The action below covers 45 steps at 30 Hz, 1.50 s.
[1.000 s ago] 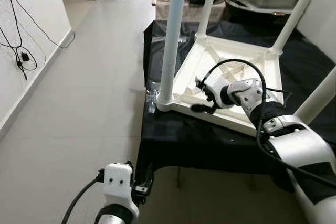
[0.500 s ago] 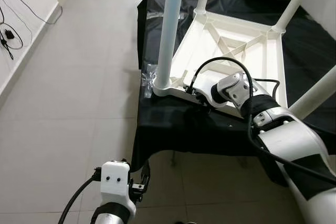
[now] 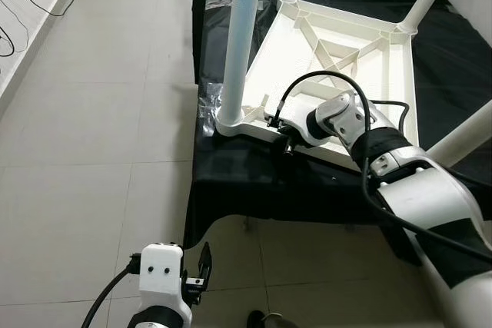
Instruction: Building children table
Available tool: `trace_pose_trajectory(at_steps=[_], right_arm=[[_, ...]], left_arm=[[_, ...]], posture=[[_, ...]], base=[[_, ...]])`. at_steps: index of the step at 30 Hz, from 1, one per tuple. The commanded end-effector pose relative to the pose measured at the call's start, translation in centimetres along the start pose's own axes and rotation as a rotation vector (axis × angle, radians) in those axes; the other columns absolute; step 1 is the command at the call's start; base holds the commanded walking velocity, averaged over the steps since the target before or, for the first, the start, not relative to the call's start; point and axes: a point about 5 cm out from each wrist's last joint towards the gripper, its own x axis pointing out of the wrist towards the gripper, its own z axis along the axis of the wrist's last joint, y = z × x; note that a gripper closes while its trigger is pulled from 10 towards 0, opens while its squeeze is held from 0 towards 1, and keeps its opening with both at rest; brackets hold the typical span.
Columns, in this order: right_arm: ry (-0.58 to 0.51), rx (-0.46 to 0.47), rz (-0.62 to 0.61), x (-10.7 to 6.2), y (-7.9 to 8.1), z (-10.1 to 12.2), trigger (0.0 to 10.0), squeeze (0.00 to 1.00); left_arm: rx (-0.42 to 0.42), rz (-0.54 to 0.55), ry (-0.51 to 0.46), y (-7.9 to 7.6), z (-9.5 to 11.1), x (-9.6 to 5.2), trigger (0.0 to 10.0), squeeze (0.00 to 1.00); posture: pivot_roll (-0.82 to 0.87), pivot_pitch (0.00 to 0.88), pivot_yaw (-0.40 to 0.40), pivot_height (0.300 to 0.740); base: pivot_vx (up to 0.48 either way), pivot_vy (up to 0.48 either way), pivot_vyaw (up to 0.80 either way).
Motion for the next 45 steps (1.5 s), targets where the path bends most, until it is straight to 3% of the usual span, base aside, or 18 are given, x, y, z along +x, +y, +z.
trace_pose_trajectory(at_steps=[1,17,19,26,35,37,38,45], right_arm=[[0.035,0.009,0.073,1.5,1.4,-0.8,0.0,0.0],[0.105,-0.1,0.325,-0.1,1.9,-2.9,0.0,0.0],[0.121,-0.133,0.397,-0.6,2.1,-3.5,0.0,0.0],[0.107,-0.212,0.478,-1.2,2.2,-3.6,0.0,0.0],[-0.037,-0.238,0.357,-0.1,2.2,-1.3,0.0,0.0],[-0.037,-0.238,0.357,-0.1,2.2,-1.3,0.0,0.0],[-0.099,-0.27,0.342,0.1,2.3,0.0,0.0,0.0],[-0.199,-0.324,0.352,0.4,2.8,2.2,0.0,0.0]], left_arm=[[-0.107,-0.111,-0.049,-3.6,1.6,-1.1,10.0,0.0],[-0.105,-0.113,-0.044,-3.3,1.6,-0.7,10.0,0.0],[-0.102,-0.114,-0.041,-3.2,1.5,-0.6,10.0,0.0],[-0.098,-0.115,-0.041,-3.1,1.5,-0.5,10.0,0.0],[-0.097,-0.115,-0.039,-3.0,1.5,-0.4,10.0,0.0],[-0.097,-0.115,-0.039,-3.0,1.5,-0.4,10.0,0.0],[-0.099,-0.116,-0.037,-3.0,1.4,-0.3,10.0,0.0],[-0.098,-0.117,-0.036,-3.0,1.4,-0.2,10.0,0.0]], posture=[[-0.01,0.277,-0.124,0.74],[-0.01,0.26,-0.107,0.74],[-0.01,0.255,-0.104,0.74],[-0.01,0.252,-0.104,0.74],[-0.01,0.252,-0.104,0.74],[-0.01,0.252,-0.104,0.74],[-0.01,0.248,-0.099,0.74],[-0.01,0.246,-0.102,0.74]], base=[[0.0,0.0,0.0],[0.0,0.0,0.0],[0.0,0.0,0.0],[0.0,0.0,0.0],[0.0,0.0,0.0],[0.0,0.0,0.0],[0.0,0.0,0.0],[0.0,0.0,0.0]])
